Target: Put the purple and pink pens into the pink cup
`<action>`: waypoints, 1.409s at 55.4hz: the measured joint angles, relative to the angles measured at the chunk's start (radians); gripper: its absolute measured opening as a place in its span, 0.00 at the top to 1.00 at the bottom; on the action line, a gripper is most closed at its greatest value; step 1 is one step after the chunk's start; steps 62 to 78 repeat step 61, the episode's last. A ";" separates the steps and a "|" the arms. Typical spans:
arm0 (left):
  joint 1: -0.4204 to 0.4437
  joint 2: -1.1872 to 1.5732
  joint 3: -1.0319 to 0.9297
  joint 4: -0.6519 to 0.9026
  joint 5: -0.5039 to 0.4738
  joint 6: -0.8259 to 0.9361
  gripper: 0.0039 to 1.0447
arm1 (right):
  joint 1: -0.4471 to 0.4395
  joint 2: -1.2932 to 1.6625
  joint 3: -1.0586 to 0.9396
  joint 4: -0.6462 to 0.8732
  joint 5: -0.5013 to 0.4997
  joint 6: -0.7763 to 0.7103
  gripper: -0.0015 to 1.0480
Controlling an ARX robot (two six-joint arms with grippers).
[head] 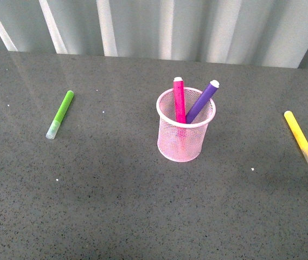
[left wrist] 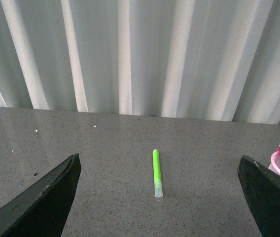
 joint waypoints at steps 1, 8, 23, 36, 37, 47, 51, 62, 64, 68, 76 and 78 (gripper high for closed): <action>0.000 0.000 0.000 0.000 0.000 0.000 0.06 | 0.000 0.000 0.000 0.000 0.000 0.000 0.80; 0.000 0.000 0.000 0.000 0.000 0.000 0.06 | 0.000 0.000 0.000 0.000 0.000 0.000 0.53; 0.000 0.000 0.000 0.000 0.000 0.000 0.06 | 0.000 0.000 0.000 0.000 0.000 0.000 0.05; 0.000 0.000 0.000 0.000 0.000 0.000 0.06 | 0.000 0.000 0.000 0.000 0.000 0.000 0.07; 0.000 0.000 0.000 0.000 0.000 0.000 0.06 | 0.000 0.000 0.000 0.000 0.000 0.000 0.07; 0.000 0.000 0.000 0.000 0.000 0.000 0.06 | 0.000 0.000 0.000 0.000 0.000 0.000 0.07; 0.000 0.000 0.000 0.000 0.000 0.000 0.06 | 0.000 0.000 0.000 0.000 0.000 0.000 0.07; 0.000 0.000 0.000 0.000 0.000 0.000 0.06 | 0.000 0.000 0.000 0.000 0.000 0.000 0.07; 0.000 0.000 0.000 0.000 0.000 0.000 0.06 | 0.000 0.000 0.000 0.000 0.000 0.000 0.07; 0.000 0.000 0.000 0.000 0.000 0.000 0.06 | 0.000 0.000 0.000 0.000 0.000 0.000 0.07; 0.000 0.000 0.000 0.000 0.000 0.000 0.06 | 0.000 0.000 0.000 0.000 0.000 0.000 0.07; 0.000 0.000 0.000 0.000 0.000 0.000 0.06 | 0.000 0.000 0.000 0.000 0.000 0.000 0.07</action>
